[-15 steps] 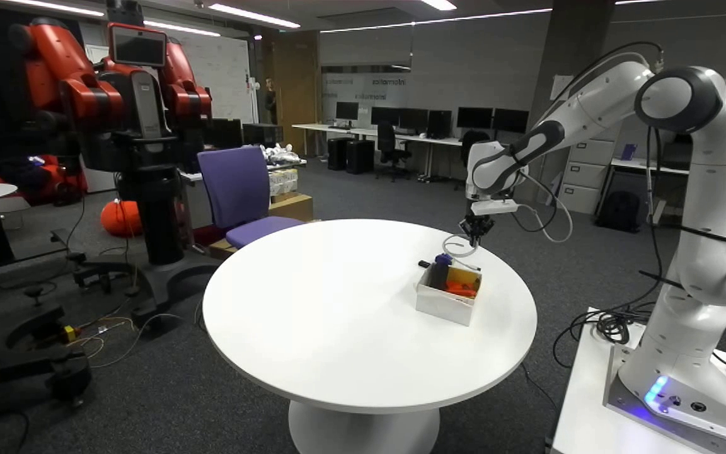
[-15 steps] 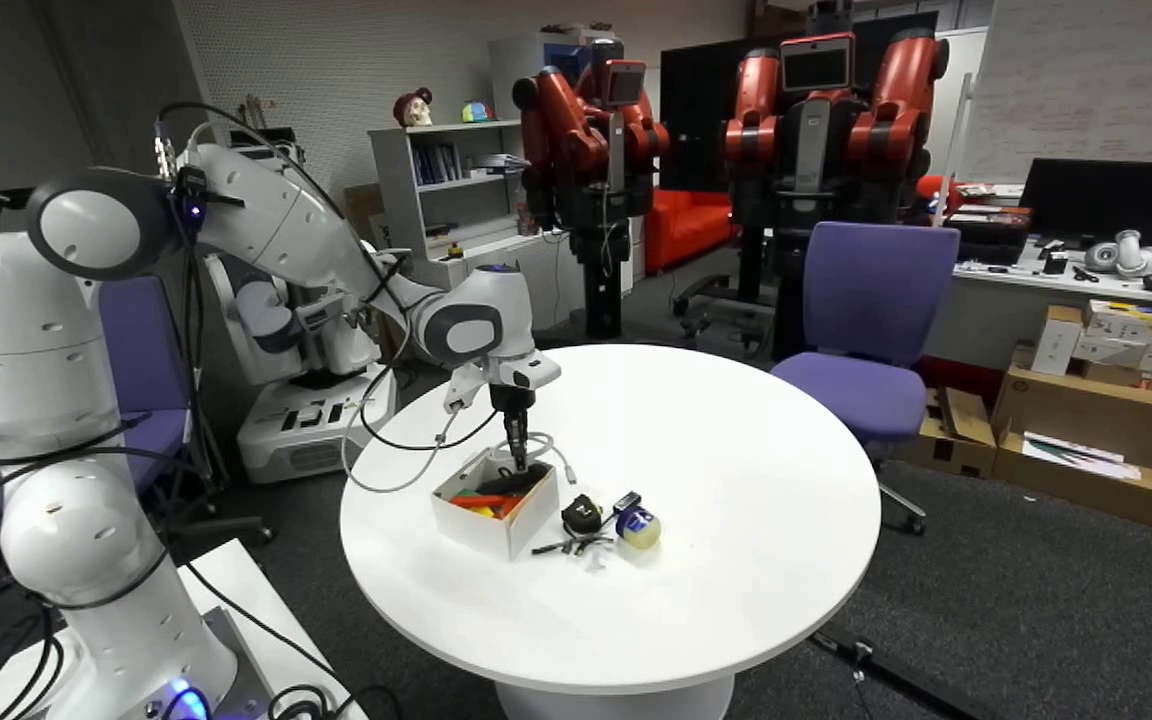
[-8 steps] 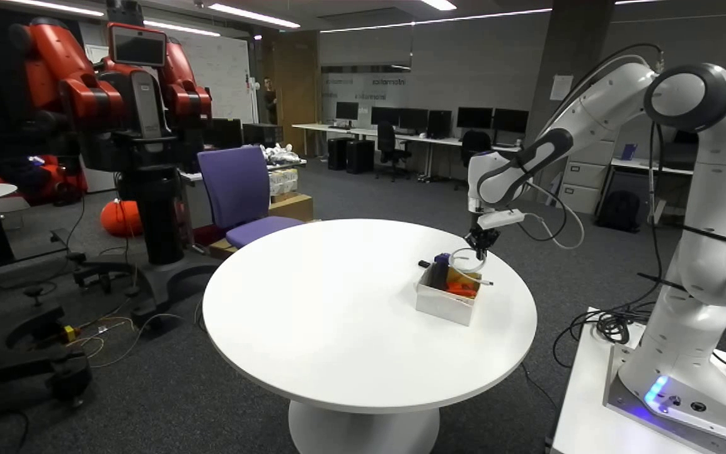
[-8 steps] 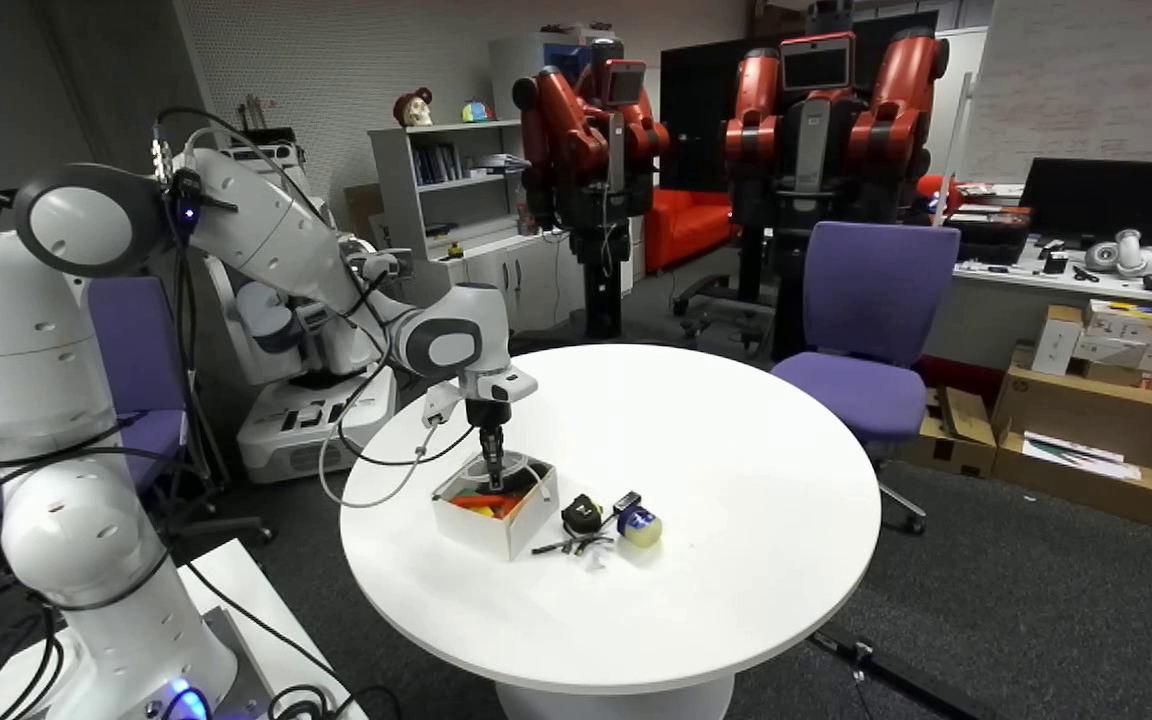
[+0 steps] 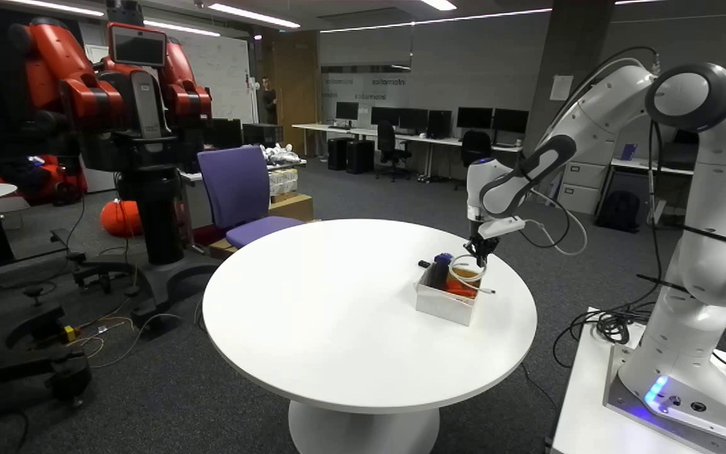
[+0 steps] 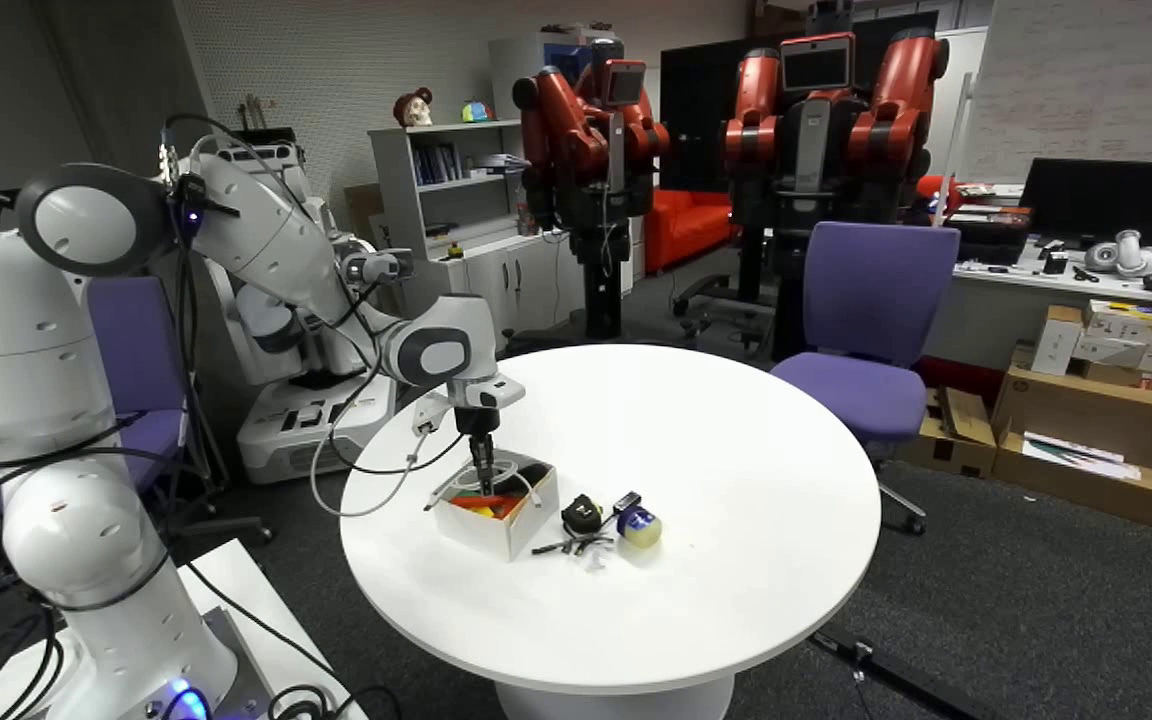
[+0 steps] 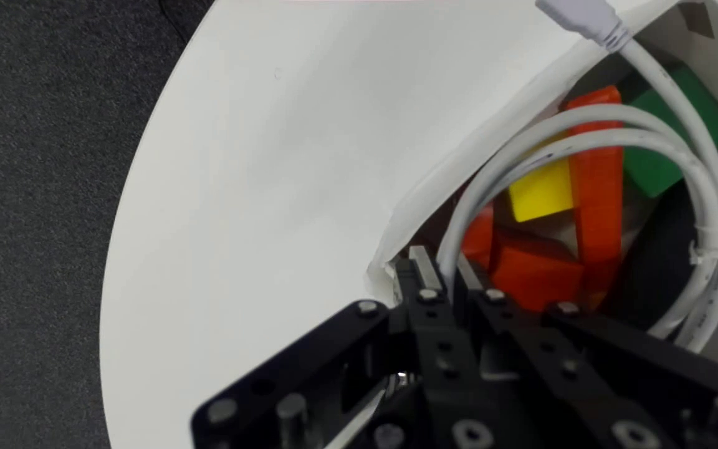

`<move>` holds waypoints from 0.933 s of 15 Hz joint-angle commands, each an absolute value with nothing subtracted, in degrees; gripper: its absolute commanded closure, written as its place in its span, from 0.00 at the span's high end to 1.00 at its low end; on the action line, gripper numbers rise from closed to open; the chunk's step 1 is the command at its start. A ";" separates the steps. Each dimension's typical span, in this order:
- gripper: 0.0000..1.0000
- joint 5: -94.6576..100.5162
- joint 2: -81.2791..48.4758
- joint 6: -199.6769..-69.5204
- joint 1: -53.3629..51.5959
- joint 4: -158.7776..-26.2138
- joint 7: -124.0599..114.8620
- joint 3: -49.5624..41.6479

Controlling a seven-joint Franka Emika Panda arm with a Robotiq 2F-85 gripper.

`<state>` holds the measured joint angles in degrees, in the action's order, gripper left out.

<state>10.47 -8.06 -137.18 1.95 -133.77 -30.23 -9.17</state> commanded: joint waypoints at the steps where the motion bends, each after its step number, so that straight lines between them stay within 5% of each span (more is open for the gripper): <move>1: 0.02 12.39 -6.75 -139.85 1.15 -135.46 -33.53 -8.51; 4: 0.02 12.32 -7.46 -140.02 0.56 -134.61 -35.30 -8.08; 5: 0.31 12.03 -7.46 -139.89 0.53 -134.48 -35.38 -7.98; 14: 0.94 7.18 -4.38 -136.16 4.10 -132.85 -28.47 -9.15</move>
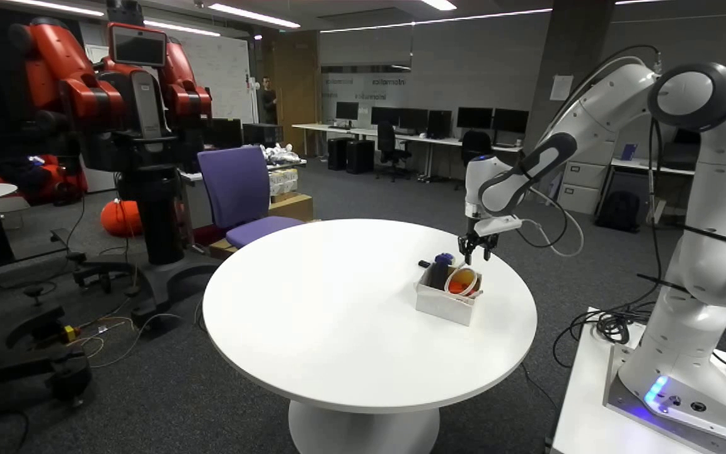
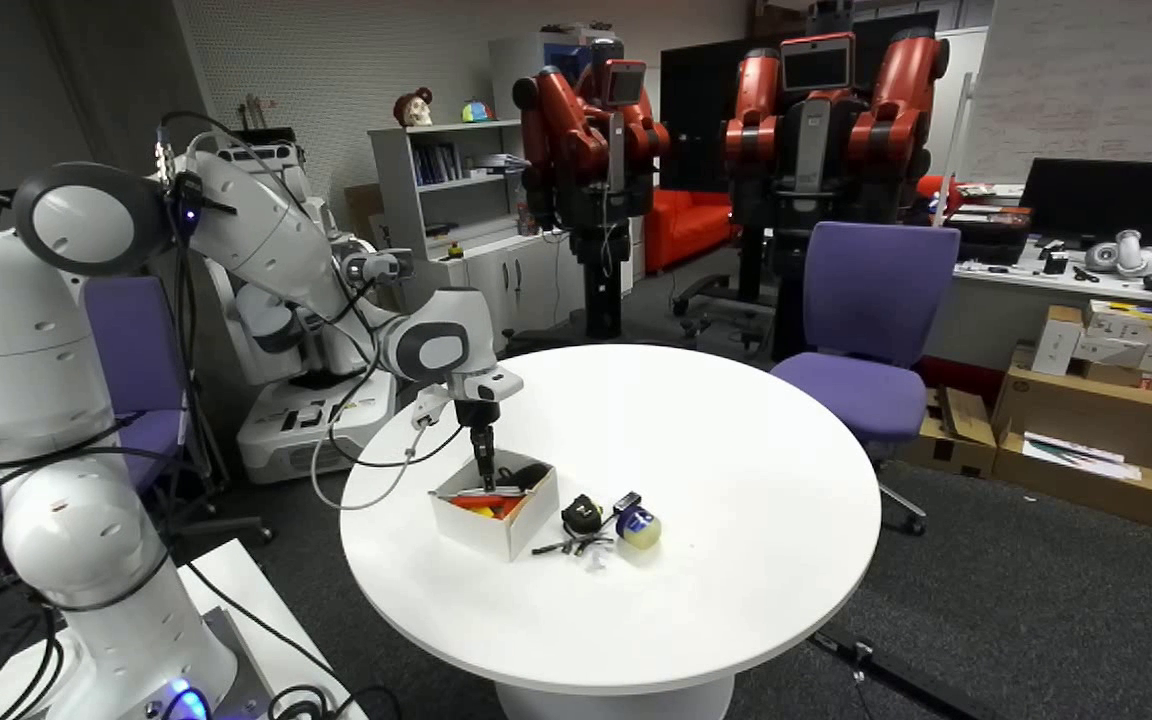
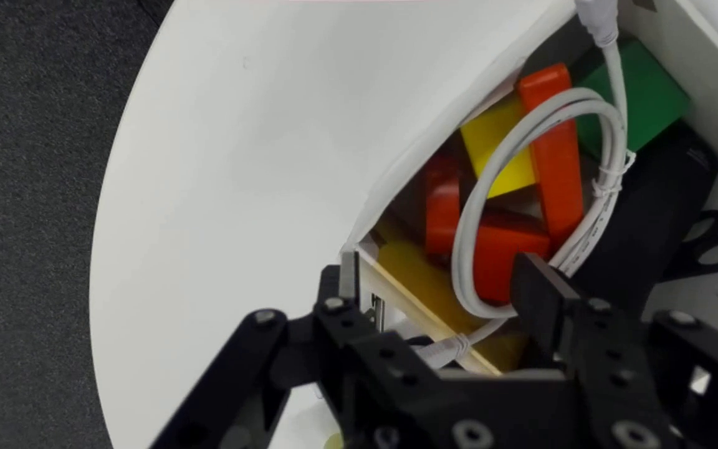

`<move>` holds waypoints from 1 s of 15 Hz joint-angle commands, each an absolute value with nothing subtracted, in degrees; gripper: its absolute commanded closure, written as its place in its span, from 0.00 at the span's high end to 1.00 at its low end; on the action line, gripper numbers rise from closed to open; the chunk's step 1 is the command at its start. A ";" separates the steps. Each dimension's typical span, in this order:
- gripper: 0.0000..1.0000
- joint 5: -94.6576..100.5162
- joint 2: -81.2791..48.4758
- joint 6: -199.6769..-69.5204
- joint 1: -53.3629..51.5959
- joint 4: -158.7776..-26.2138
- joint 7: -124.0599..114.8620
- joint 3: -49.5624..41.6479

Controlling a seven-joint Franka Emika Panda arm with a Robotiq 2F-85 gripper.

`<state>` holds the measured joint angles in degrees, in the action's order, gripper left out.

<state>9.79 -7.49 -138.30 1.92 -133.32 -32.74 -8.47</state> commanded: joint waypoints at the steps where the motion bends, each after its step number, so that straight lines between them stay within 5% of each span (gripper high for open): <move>1: 0.99 6.36 -4.09 -134.98 4.95 -131.86 -26.90 -9.65; 15: 1.00 -2.56 -10.59 -129.43 12.89 -122.33 -7.61 -13.44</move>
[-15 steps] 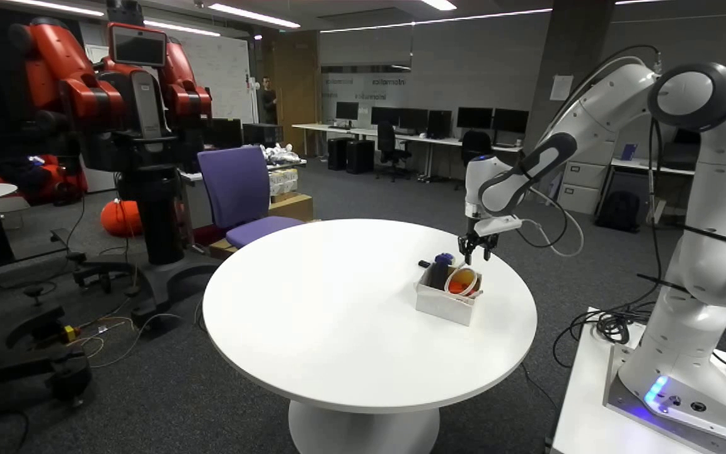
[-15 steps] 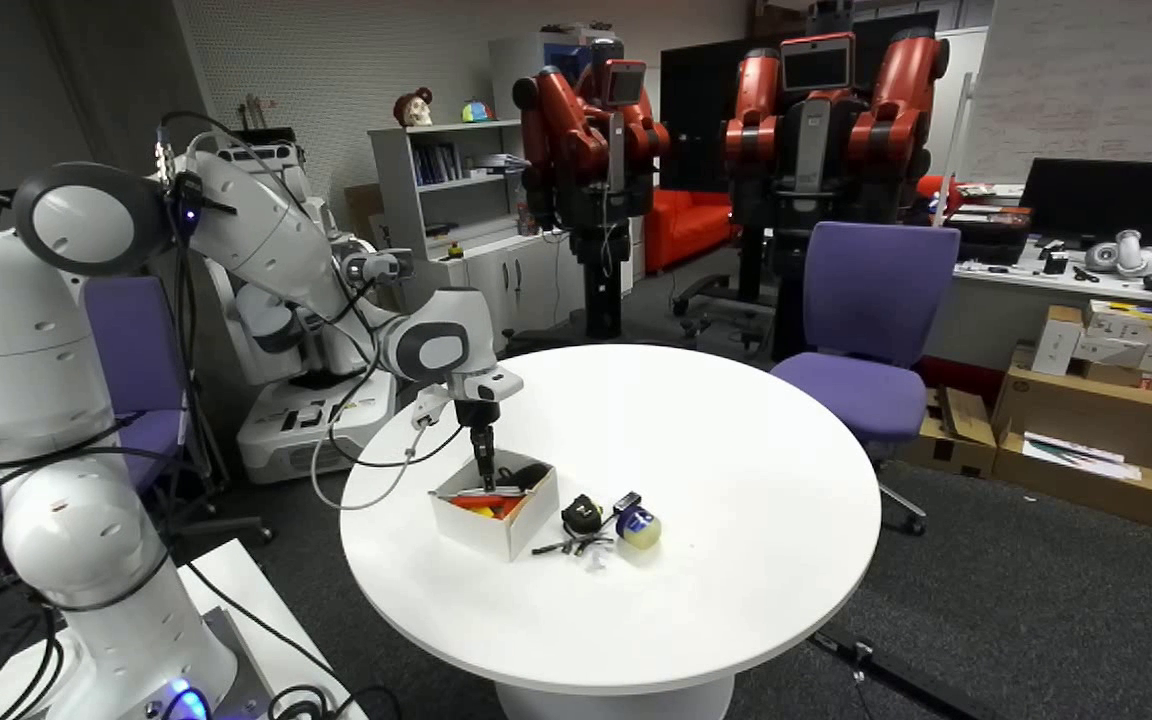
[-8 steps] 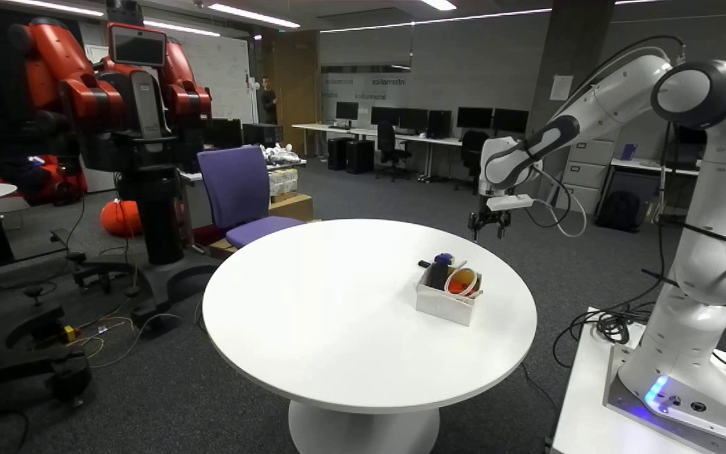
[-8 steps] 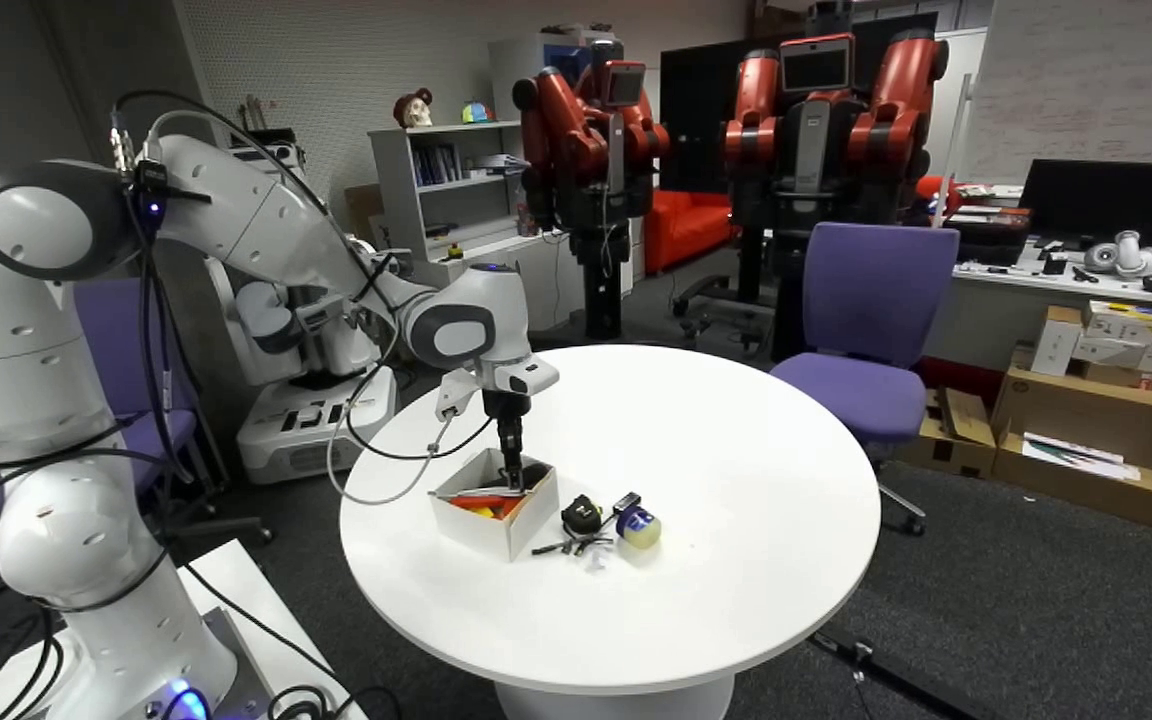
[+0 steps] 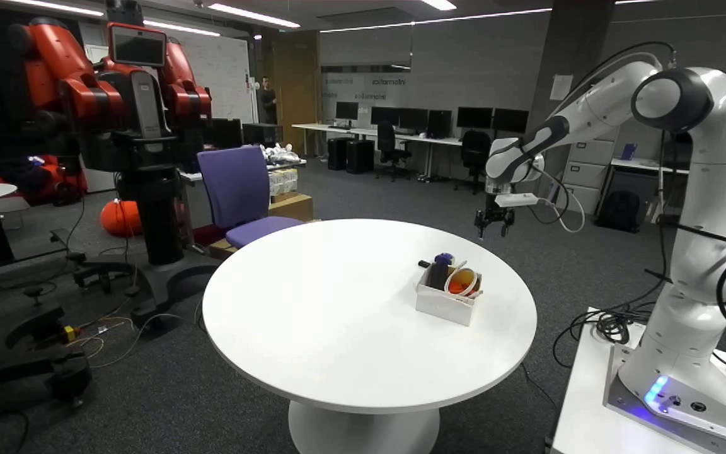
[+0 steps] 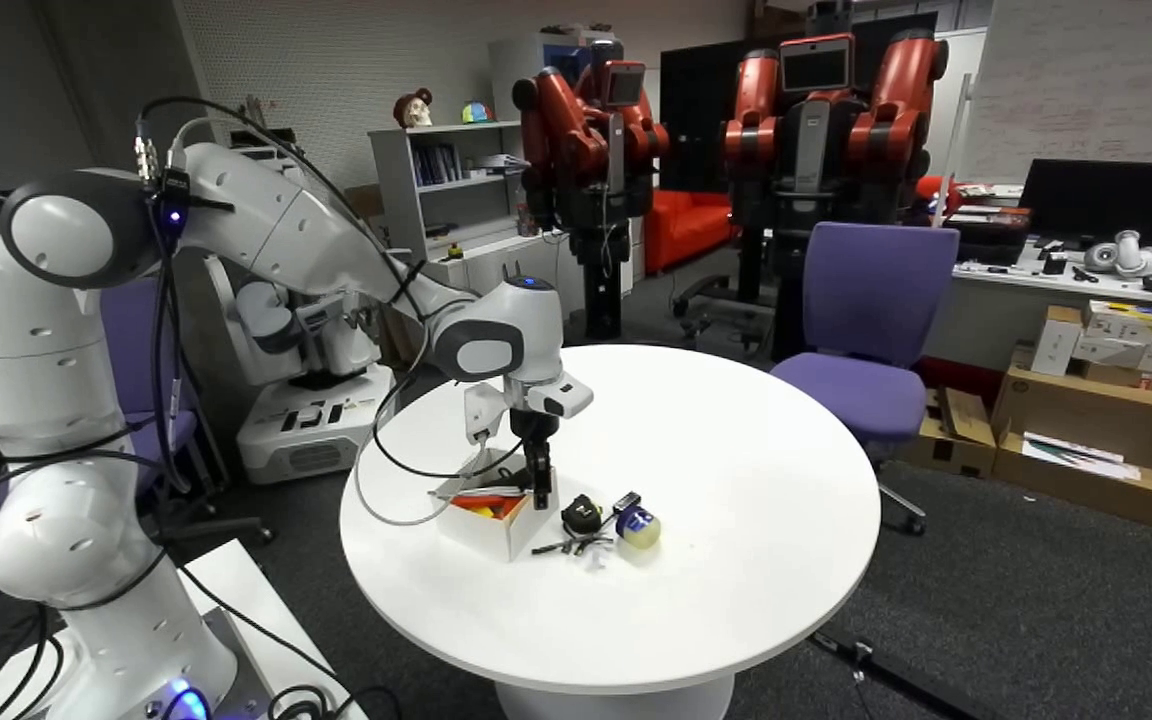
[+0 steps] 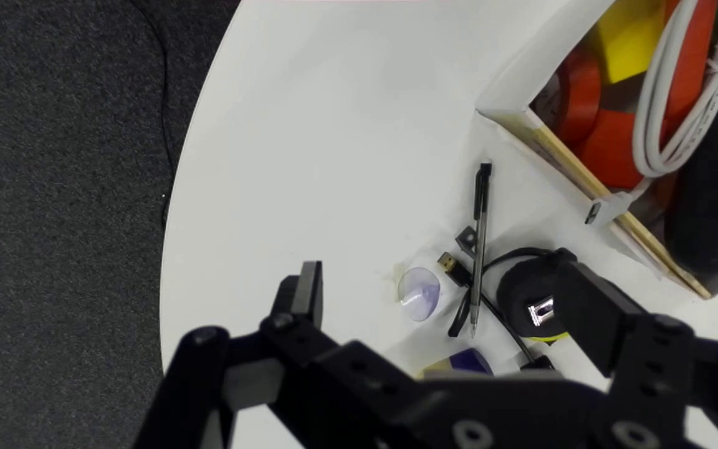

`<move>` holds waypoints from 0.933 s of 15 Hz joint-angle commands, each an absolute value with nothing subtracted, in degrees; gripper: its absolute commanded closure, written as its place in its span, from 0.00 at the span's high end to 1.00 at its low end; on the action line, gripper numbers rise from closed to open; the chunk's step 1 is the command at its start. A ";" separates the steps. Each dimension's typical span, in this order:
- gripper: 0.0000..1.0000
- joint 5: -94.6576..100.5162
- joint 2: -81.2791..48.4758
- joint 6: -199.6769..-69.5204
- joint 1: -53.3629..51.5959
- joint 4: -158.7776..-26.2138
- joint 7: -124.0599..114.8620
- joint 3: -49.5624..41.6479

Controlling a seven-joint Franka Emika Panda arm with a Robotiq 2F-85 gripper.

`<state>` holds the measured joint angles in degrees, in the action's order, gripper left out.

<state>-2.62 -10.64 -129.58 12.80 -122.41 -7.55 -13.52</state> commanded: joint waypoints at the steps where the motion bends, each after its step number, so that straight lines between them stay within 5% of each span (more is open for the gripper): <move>1: 1.00 -2.62 -11.23 -129.46 12.94 -122.06 -7.40 -13.44; 14: 1.00 -3.42 -14.29 -130.04 13.32 -120.69 -7.56 -13.52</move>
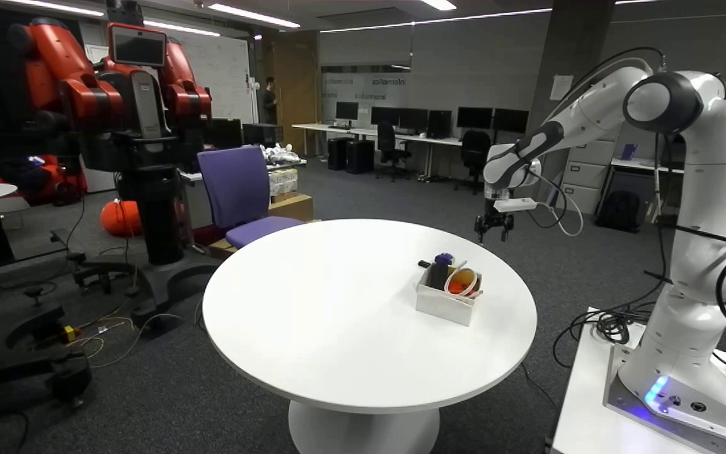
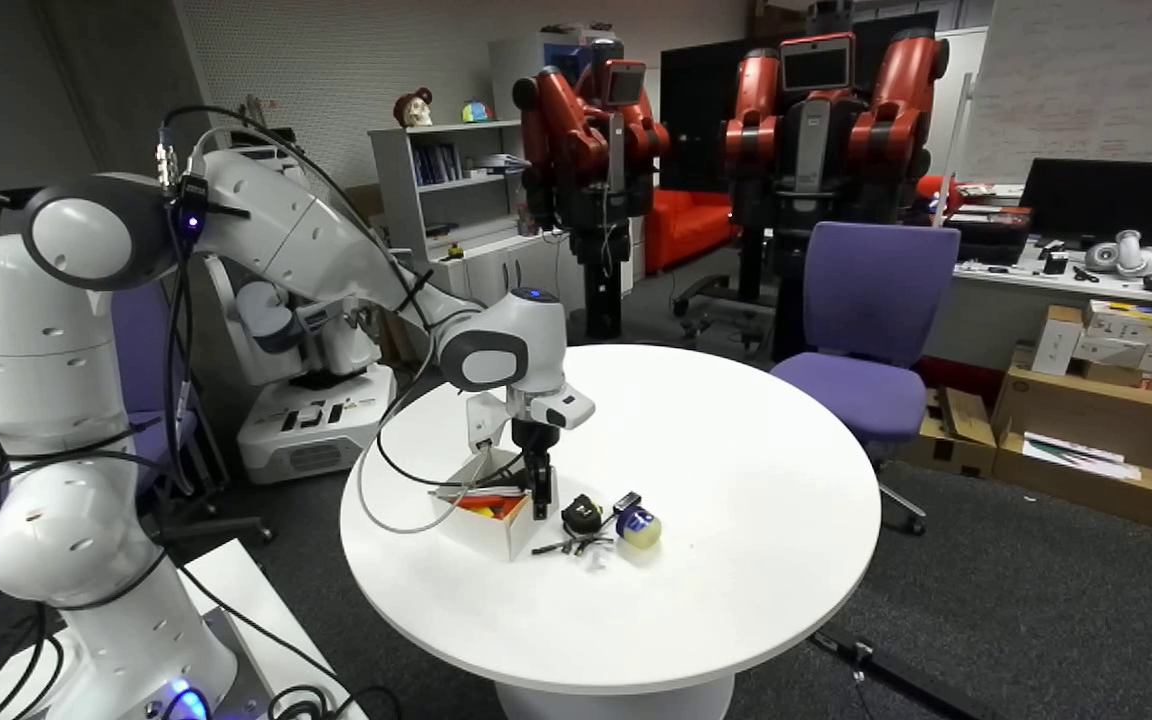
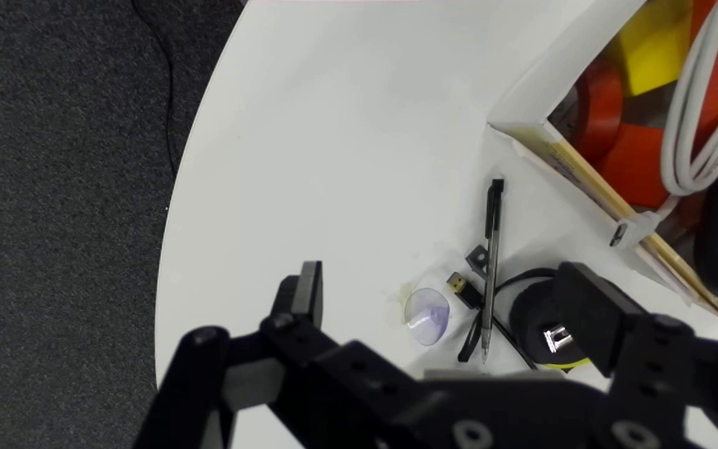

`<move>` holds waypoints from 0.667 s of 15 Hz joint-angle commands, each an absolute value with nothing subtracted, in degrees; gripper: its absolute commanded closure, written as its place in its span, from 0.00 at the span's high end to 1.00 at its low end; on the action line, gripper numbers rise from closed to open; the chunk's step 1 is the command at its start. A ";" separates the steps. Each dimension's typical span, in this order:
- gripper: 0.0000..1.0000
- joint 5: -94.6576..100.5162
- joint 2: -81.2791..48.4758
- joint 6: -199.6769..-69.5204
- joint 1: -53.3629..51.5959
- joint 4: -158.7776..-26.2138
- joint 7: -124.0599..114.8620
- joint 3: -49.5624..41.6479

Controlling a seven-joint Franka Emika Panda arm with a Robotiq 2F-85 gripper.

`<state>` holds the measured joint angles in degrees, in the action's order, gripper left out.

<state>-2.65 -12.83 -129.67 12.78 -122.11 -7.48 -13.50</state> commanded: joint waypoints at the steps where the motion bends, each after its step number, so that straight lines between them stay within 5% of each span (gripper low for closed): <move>1: 1.00 -3.71 -14.90 -130.34 13.38 -120.43 -7.69 -13.49; 10: 1.00 -11.59 -26.13 -129.73 13.73 -107.11 -12.59 -12.08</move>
